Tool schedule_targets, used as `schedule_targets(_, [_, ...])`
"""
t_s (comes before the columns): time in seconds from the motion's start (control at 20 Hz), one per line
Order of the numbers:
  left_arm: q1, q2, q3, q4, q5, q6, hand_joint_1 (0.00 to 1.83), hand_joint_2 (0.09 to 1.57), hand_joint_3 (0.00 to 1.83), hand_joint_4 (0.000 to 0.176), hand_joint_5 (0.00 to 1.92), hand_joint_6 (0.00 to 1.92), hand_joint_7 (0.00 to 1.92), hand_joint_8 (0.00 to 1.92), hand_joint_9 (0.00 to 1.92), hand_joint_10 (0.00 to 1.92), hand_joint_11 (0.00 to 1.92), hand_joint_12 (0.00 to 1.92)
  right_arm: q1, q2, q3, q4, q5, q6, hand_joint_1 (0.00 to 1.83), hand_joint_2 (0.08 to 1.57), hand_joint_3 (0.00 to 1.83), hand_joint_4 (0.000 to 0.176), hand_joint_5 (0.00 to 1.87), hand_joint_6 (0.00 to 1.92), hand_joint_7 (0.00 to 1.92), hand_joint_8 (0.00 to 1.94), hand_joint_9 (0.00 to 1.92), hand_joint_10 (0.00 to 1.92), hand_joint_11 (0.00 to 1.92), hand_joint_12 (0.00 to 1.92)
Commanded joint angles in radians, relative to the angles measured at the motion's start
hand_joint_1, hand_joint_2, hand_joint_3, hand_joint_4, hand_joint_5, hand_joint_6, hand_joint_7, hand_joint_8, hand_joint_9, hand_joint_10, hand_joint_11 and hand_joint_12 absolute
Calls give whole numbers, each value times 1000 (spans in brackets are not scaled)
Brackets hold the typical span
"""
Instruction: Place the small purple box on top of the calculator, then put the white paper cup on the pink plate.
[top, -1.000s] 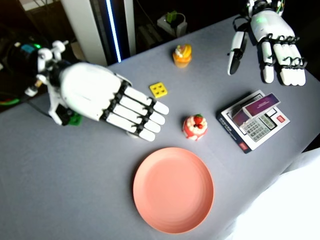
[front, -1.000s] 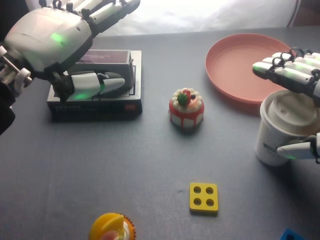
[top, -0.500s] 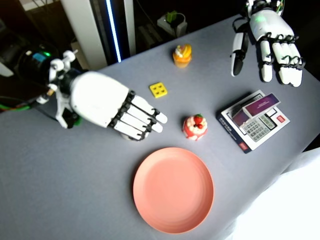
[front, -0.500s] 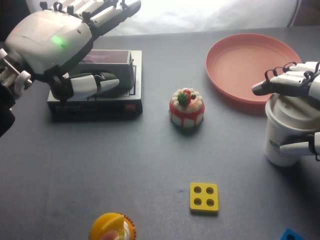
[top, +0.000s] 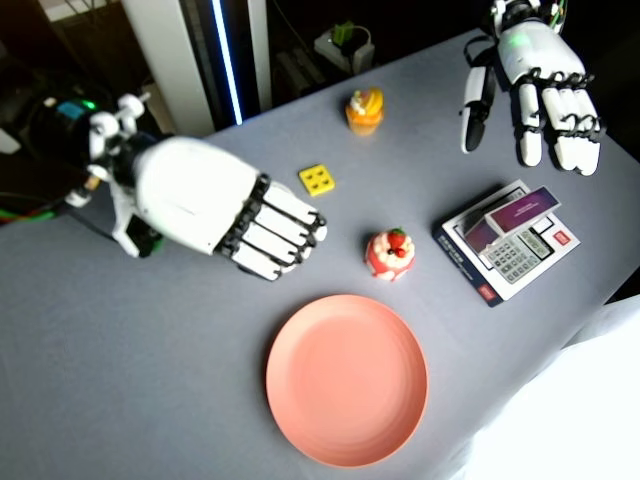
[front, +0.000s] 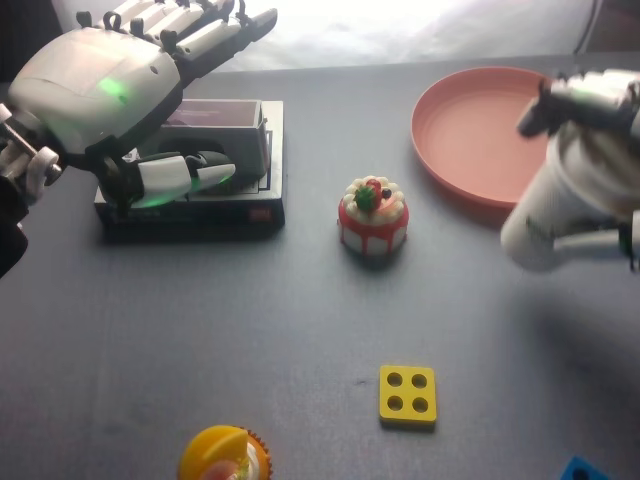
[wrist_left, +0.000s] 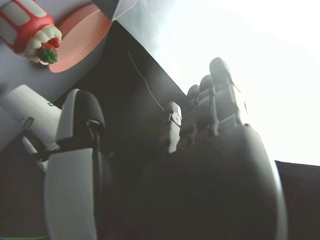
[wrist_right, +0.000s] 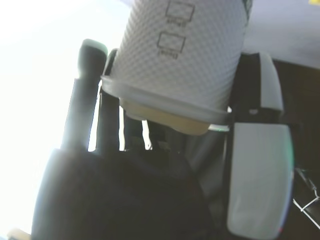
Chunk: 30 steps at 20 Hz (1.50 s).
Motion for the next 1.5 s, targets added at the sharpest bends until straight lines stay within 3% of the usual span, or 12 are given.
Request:
schedule_targets(0.0, [-10, 4, -7, 10, -135, -1, 877, 1128, 0, 163, 38, 1, 0, 0, 0, 0, 0, 386, 29, 1, 14, 18, 125, 6, 1084, 1097, 13, 0, 78, 904, 134, 1147, 272, 1851, 473, 1921])
schedule_targets(0.25, [42, 4, -16, -3, -184, -23, 860, 1151, 3, 163, 37, 1, 0, 0, 0, 0, 0, 333, 178, -79, 131, 56, -2, -29, 965, 1164, 9, 0, 98, 706, 122, 973, 158, 1722, 271, 1921])
schedule_targets(0.45, [67, 4, -21, -6, -211, -37, 838, 1172, 5, 147, 0, 0, 0, 0, 0, 0, 0, 289, 275, -156, 220, 117, -139, -123, 973, 1102, 0, 0, 131, 877, 162, 1138, 221, 1636, 244, 1921])
schedule_targets(0.55, [83, 5, -25, -7, -228, -44, 810, 1168, 2, 164, 0, 0, 0, 0, 2, 1, 0, 273, 317, -212, 285, 163, -219, -166, 1021, 1120, 2, 0, 136, 805, 192, 1120, 255, 1620, 348, 1921])
schedule_targets(0.65, [95, 5, -25, -7, -241, -51, 801, 1169, 1, 142, 11, 4, 0, 0, 14, 6, 0, 302, 342, -272, 361, 214, -293, -196, 1024, 1136, 7, 0, 112, 806, 168, 1111, 259, 1605, 324, 1921])
schedule_targets(0.75, [96, 4, -25, -6, -244, -51, 833, 1172, 3, 100, 22, 7, 0, 0, 11, 4, 0, 307, 344, -306, 409, 252, -328, -201, 1055, 1133, 2, 0, 137, 706, 211, 957, 289, 1542, 295, 1921])
schedule_targets(0.85, [96, 4, -25, -5, -252, -53, 840, 1177, 2, 88, 13, 1, 0, 0, 0, 0, 0, 182, 344, -332, 446, 279, -357, -202, 1031, 1148, 2, 0, 202, 500, 278, 796, 268, 1452, 260, 1858])
schedule_targets(1.0, [100, 2, -25, -4, -264, -56, 857, 1186, 1, 98, 0, 0, 0, 0, 0, 0, 0, 104, 344, -365, 488, 311, -400, -221, 1016, 1129, 0, 0, 249, 444, 324, 628, 271, 1399, 250, 1821])
schedule_targets(1.1, [102, 0, -25, -4, -264, -58, 903, 1197, 2, 75, 9, 2, 0, 0, 0, 0, 0, 135, 344, -371, 488, 357, -412, -287, 1010, 1124, 0, 0, 222, 329, 367, 322, 244, 1118, 182, 1677])
schedule_targets(1.25, [104, -1, -24, -4, -266, -61, 922, 1206, 2, 77, 5, 0, 0, 0, 0, 0, 0, 94, 344, -374, 489, 358, -423, -294, 903, 1057, 0, 0, 112, 87, 254, 31, 92, 781, 3, 1572])
schedule_targets(1.4, [106, -2, -24, -4, -268, -62, 935, 1195, 0, 79, 13, 2, 0, 0, 0, 0, 0, 10, 344, -374, 486, 357, -424, -298, 790, 1016, 0, 62, 3, 2, 11, 0, 27, 528, 0, 1405])
schedule_targets(1.45, [106, -2, -24, -4, -268, -62, 954, 1198, 0, 65, 5, 0, 0, 0, 0, 0, 0, 2, 344, -374, 484, 357, -424, -301, 774, 992, 0, 82, 0, 0, 1, 0, 14, 405, 0, 1357])
